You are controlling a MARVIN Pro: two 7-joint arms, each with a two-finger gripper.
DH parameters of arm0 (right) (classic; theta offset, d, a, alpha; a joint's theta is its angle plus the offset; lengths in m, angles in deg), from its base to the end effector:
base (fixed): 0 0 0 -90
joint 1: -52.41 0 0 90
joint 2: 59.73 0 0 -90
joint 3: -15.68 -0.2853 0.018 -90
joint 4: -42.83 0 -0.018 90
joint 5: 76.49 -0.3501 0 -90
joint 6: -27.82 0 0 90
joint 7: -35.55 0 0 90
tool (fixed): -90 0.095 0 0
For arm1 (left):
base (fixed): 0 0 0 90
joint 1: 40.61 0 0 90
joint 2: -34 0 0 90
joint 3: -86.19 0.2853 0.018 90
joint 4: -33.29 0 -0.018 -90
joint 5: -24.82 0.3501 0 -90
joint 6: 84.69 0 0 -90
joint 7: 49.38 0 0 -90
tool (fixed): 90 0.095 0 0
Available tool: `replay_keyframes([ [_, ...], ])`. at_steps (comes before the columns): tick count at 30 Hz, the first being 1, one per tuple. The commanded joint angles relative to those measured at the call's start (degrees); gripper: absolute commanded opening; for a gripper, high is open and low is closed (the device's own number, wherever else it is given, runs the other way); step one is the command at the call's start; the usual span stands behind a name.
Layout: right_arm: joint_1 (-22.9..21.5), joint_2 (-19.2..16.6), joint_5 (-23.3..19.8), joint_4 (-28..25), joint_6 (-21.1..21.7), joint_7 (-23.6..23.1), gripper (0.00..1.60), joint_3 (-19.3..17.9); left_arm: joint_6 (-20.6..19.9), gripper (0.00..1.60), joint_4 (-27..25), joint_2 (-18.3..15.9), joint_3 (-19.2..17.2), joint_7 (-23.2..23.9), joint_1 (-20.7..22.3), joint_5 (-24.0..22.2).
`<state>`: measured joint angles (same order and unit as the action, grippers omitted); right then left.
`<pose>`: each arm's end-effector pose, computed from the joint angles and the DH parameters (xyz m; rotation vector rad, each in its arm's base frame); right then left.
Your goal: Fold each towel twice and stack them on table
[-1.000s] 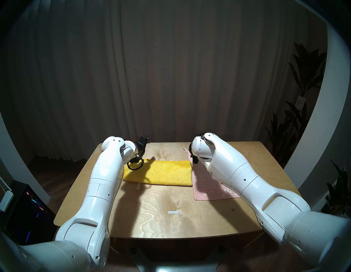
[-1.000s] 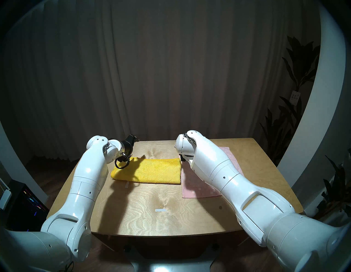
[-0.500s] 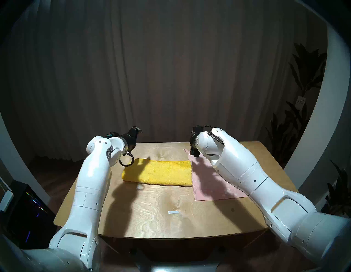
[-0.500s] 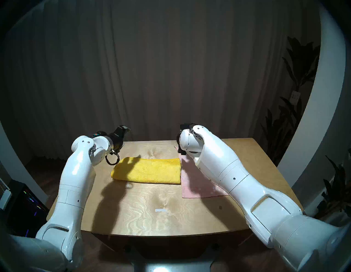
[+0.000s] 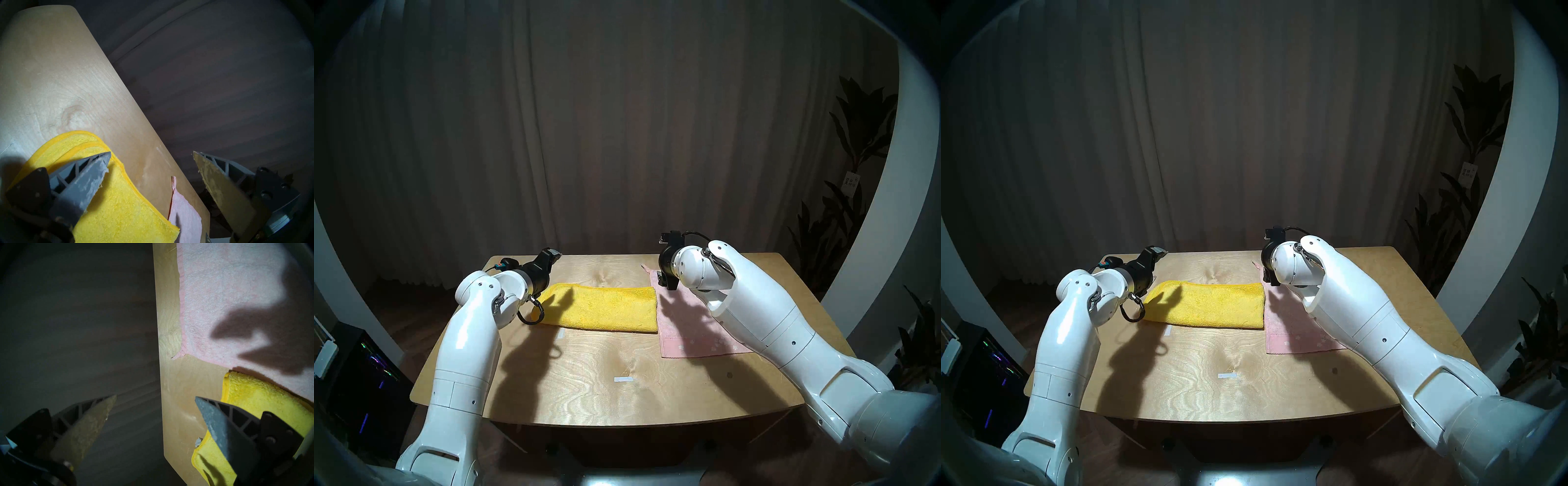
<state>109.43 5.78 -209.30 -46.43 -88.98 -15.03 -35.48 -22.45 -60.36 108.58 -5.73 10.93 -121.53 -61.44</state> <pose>0.5239 0.1031 -0.2078 -1.6021 1.4807 -0.6680 0.4903 0.0670 -0.2451 1.9646 0.9536 1.0974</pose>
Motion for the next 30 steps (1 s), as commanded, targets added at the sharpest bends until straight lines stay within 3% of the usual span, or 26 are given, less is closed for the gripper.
replay_keyframes([
  [1,3.02,-4.79,0.17,-5.28,1.34,-0.48,1.6,-0.71,0.07,1.6,-5.83,0.04,-0.89,1.51,-5.4,-0.69],
  [20,11.67,-16.55,-0.16,-16.23,4.98,-2.11,1.6,-3.19,3.82,1.6,-18.13,3.99,-5.16,1.79,-21.05,-3.53],
  [30,17.72,-23.35,-2.07,-24.64,8.17,-6.69,1.6,-7.27,10.42,1.6,-23.71,9.1,-6.66,1.14,-29.2,-2.64],
])
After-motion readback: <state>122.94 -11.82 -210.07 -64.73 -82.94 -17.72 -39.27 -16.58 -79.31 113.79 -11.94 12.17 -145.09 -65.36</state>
